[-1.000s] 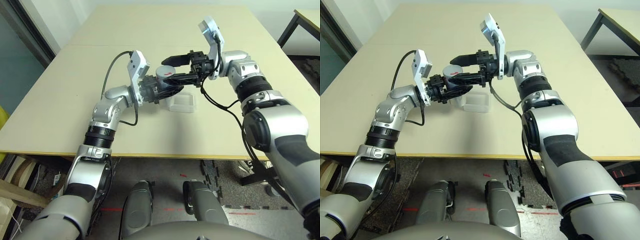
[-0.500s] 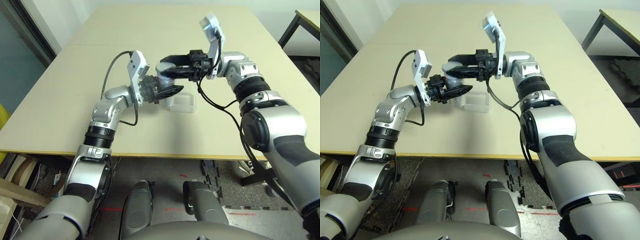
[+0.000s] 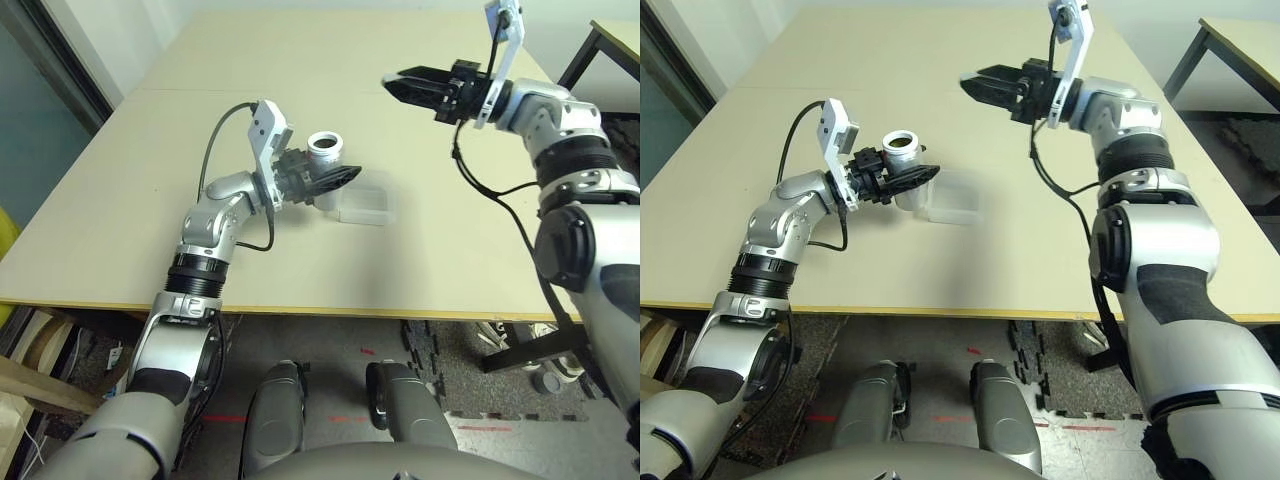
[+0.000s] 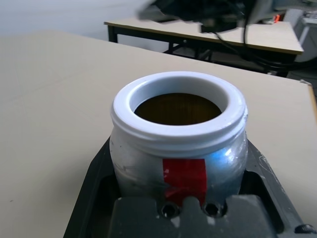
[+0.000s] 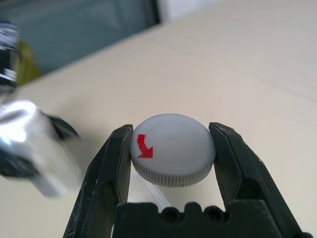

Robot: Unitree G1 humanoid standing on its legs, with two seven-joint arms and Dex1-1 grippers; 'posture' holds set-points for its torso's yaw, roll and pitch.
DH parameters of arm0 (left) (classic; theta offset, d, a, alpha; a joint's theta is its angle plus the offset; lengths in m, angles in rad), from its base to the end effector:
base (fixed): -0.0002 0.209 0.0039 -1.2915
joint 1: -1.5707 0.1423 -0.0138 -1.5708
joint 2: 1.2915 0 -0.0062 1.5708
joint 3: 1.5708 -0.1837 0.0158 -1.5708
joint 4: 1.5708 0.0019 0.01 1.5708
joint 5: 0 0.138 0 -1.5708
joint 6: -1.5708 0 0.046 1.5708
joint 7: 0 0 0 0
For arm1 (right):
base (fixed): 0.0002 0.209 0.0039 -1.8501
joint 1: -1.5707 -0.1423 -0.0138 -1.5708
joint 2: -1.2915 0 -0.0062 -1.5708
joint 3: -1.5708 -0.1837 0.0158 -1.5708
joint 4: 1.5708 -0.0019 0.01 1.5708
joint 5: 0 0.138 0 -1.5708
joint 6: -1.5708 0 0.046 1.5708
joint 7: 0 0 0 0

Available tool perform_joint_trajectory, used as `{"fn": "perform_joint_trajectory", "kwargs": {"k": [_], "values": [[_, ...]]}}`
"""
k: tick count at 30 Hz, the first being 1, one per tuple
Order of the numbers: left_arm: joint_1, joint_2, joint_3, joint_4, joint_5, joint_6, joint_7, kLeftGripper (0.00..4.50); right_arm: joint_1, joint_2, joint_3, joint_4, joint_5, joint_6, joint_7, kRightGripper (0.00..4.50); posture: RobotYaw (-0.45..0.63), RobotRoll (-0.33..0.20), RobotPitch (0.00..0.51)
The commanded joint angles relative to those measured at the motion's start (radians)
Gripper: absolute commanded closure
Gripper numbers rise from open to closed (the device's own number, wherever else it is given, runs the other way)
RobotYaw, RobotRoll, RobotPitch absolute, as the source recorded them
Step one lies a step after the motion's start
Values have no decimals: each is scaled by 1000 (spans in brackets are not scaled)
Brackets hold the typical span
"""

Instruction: Pour the medicine from the bottle into the box.

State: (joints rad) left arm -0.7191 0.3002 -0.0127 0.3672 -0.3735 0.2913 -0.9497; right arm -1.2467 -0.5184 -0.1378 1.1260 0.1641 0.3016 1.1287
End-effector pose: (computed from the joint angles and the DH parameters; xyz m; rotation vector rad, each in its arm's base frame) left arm 0.3244 0.1697 0.1574 -0.0276 -0.0640 -1.0706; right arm 0.3662 -0.2456 0.2321 0.0239 0.1154 0.8827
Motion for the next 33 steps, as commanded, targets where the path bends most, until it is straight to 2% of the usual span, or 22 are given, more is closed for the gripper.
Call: {"fn": "perform_joint_trajectory", "kwargs": {"k": [1, 6, 10, 29, 33], "values": [[-7, 19, 16, 32, 20, -25, 15, 1854, 56, -84, 42, -31, -63, 8, -44, 1925, -109, 0, 93], [-25, 22, 26, 81, 35, -60, 32, 1854, 111, -143, 103, -45, -139, -33, -96, 1925, -116, 0, 83], [-36, 18, 28, 104, 41, -76, 34, 1854, 133, -154, 122, -44, -164, -50, -101, 1925, -117, 0, 78], [-33, 27, 32, 105, 44, -80, 42, 1854, 139, -99, 124, -4, -168, -69, -141, 1925, -101, 0, 80], [-36, 29, 32, 109, 45, -81, 42, 1854, 137, -92, 117, 0, -161, -74, -153, 575, -101, 0, 79]]}}
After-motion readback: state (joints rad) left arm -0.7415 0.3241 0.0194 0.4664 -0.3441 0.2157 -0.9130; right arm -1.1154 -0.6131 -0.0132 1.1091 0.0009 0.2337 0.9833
